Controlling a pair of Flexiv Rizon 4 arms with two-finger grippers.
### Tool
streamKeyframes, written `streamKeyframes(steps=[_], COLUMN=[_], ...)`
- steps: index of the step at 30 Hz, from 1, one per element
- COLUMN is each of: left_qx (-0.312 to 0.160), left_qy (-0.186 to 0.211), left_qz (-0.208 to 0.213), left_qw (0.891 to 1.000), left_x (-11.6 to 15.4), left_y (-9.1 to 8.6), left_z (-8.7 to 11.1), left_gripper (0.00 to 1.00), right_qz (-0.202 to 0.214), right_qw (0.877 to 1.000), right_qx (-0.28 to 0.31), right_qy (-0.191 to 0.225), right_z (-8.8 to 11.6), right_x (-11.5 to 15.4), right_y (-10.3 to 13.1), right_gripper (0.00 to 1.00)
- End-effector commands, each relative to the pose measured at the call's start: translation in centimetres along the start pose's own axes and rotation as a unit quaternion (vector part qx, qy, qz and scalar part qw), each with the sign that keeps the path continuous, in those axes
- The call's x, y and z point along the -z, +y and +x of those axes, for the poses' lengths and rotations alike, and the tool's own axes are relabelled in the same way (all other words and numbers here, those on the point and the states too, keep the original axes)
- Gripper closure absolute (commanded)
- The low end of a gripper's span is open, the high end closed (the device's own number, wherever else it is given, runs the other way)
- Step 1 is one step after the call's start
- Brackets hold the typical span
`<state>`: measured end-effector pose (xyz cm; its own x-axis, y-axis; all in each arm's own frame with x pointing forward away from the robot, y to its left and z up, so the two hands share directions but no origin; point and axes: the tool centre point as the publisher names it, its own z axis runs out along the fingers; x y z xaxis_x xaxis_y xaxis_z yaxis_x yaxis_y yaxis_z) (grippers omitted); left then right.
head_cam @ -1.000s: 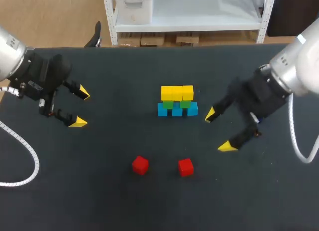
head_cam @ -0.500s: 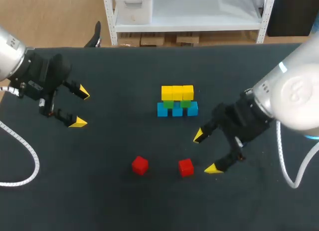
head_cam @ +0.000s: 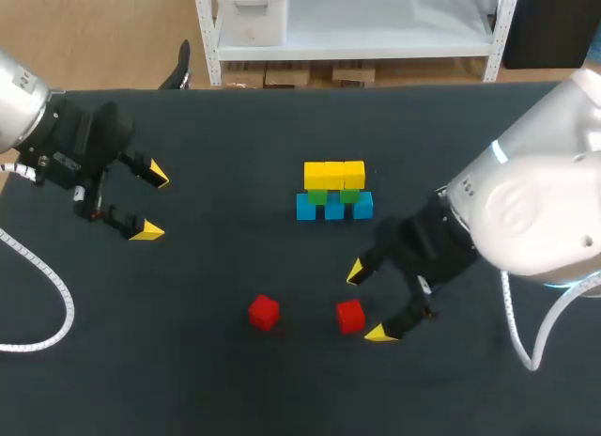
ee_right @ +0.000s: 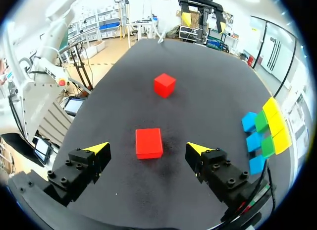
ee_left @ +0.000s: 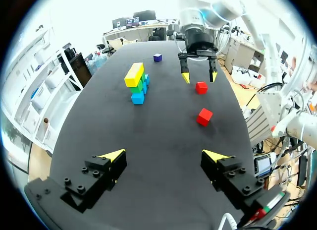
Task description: Place the blue cubes, place green cubes on the blue cubes, place the yellow cubes on the green cubes, then place the red cubes on the yellow cubes, and place purple cube on the red cubes.
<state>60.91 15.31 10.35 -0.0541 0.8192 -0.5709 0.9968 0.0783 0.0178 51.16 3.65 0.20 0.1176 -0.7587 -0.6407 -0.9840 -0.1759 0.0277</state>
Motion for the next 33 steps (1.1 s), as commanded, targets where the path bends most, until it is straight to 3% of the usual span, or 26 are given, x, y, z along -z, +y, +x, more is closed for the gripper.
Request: streamKeyframes(steps=[1, 15, 17, 19, 20, 21, 27, 29, 31, 33], left_qx=[-0.001, -0.001, -0.001, -0.001, -0.001, -0.001, -0.001, -0.001, -0.001, -0.001], left_qy=[-0.002, -0.002, -0.002, -0.002, -0.002, -0.002, -0.002, -0.002, -0.002, -0.002], left_qz=[0.000, 0.000, 0.000, 0.000, 0.000, 0.000, 0.000, 0.000, 0.000, 0.000], left_qw=[1.000, 1.000, 1.000, 1.000, 1.000, 1.000, 1.000, 1.000, 1.000, 1.000], left_x=[0.0, 0.0, 0.0, 0.0, 0.0, 0.0, 0.0, 0.0, 0.0, 0.0], left_y=[0.0, 0.0, 0.0, 0.0, 0.0, 0.0, 0.0, 0.0, 0.0, 0.0], left_z=[0.1, 0.1, 0.1, 0.1, 0.1, 0.1, 0.1, 0.1, 0.1, 0.1], left_gripper=[0.00, 0.00, 0.00, 0.00, 0.00, 0.00, 0.00, 0.00, 0.00, 0.00], right_qz=[0.002, 0.006, 0.007, 0.007, 0.008, 0.008, 0.008, 0.008, 0.009, 0.010], right_qw=[1.000, 1.000, 1.000, 1.000, 1.000, 1.000, 1.000, 1.000, 1.000, 1.000], right_qx=[-0.001, 0.013, 0.012, 0.012, 0.012, 0.012, 0.012, 0.012, 0.013, 0.010], right_qy=[0.001, -0.009, -0.010, -0.011, -0.011, -0.012, -0.019, -0.020, -0.021, -0.025], right_z=[0.1, 0.5, 0.6, 0.6, 0.6, 0.6, 0.3, 0.2, 0.1, 0.1], right_x=[-0.8, -2.2, -2.3, -2.3, -2.3, -2.3, -2.2, -2.2, -2.1, -2.0], right_y=[-0.1, -0.4, -0.5, -0.6, -0.7, -0.7, -1.0, -1.0, -1.1, -1.1], right_gripper=[0.00, 0.00, 0.20, 0.24, 0.41, 0.50, 0.56, 0.71, 1.00, 1.00])
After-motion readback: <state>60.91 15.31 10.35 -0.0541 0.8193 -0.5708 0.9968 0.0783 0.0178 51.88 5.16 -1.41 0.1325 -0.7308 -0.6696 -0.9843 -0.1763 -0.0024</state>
